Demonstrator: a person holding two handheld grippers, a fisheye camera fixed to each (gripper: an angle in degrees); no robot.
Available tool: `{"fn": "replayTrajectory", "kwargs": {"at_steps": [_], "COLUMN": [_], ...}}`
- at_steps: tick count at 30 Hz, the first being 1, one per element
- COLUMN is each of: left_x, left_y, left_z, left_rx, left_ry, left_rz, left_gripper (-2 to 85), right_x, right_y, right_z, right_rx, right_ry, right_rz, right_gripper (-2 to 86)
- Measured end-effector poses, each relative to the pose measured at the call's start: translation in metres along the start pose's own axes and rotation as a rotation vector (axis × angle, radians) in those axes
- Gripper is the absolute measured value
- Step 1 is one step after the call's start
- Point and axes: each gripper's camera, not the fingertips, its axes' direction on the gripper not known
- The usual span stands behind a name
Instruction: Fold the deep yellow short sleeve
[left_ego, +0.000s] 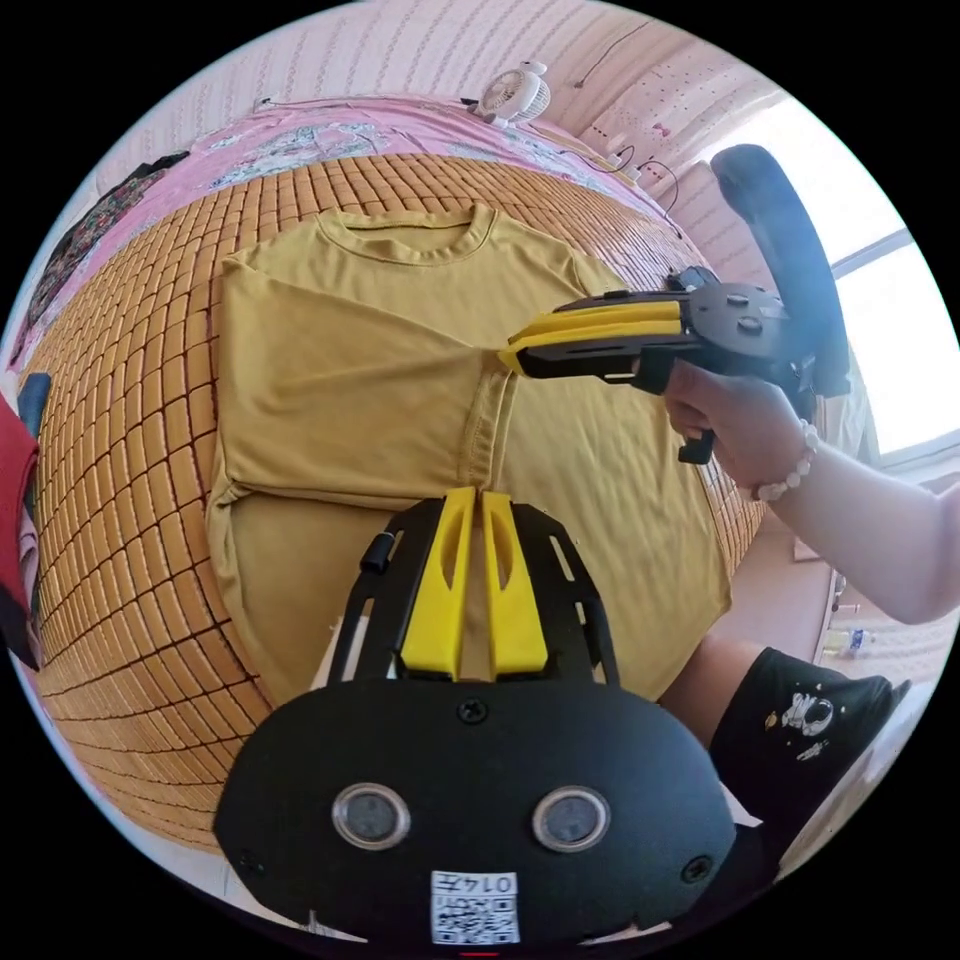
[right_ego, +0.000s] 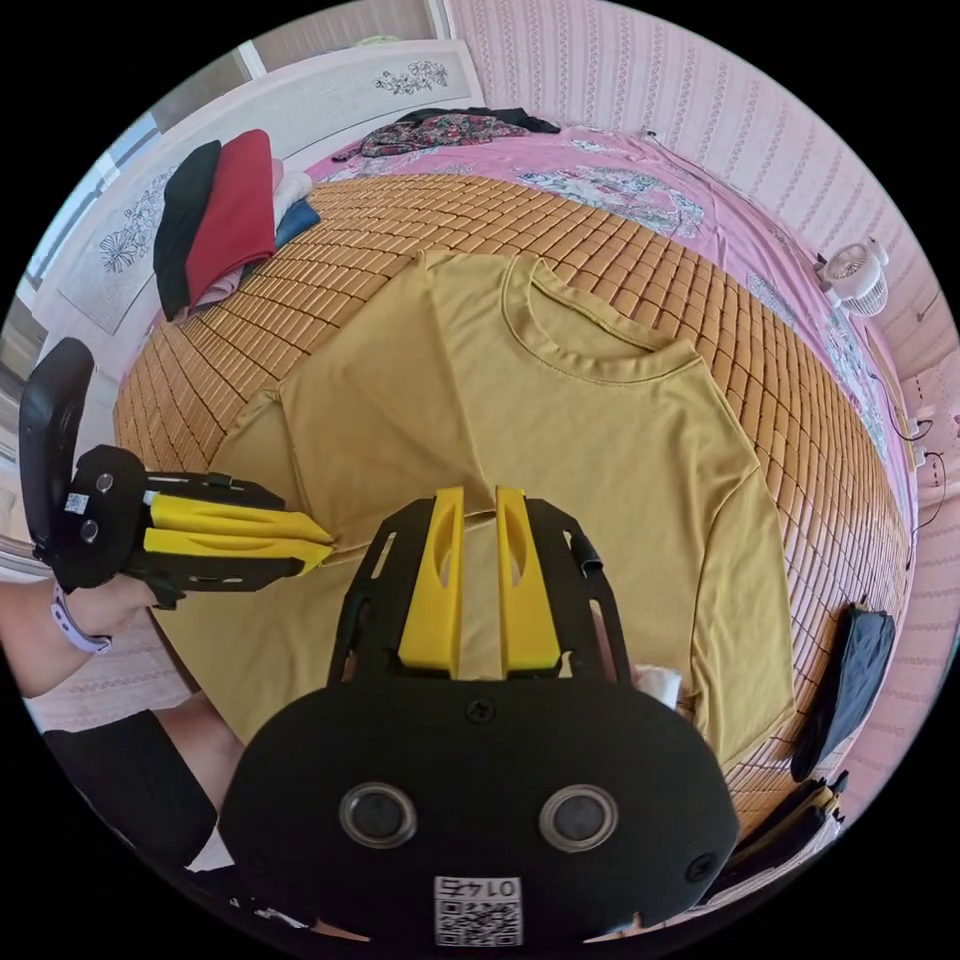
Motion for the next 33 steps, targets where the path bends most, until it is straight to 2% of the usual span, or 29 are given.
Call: {"fn": "replayTrajectory", "kwargs": {"at_steps": [4, 8, 16, 22, 27, 33], "left_x": [0.011, 0.019, 0.044, 0.042, 0.038, 0.055], "left_y": [-0.005, -0.005, -0.017, -0.016, -0.001, -0.022], "left_z": [0.002, 0.016, 0.033, 0.031, 0.005, -0.002], "left_rx": [-0.026, -0.022, -0.042, -0.023, 0.008, 0.032], "left_ry": [-0.034, -0.058, -0.152, -0.115, -0.109, -0.097], "left_rz": [0.039, 0.058, 0.131, 0.068, 0.003, 0.048], "left_gripper": [-0.7, -0.6, -0.3, 0.2, 0.6, 0.7], "right_x": [0.004, 0.01, 0.025, 0.041, 0.053, 0.086], "right_y": [0.008, 0.015, 0.03, 0.034, 0.047, 0.081], "right_z": [-0.01, 0.003, -0.007, -0.022, -0.048, -0.072], "right_rx": [0.023, -0.074, -0.013, -0.021, 0.01, -0.02], "right_ry": [-0.014, -0.026, -0.042, -0.119, -0.095, -0.077], "right_rz": [0.014, 0.031, 0.06, 0.07, 0.077, 0.138], "right_gripper": [5.1, 4.0, 3.5, 6.7, 8.1, 8.4]}}
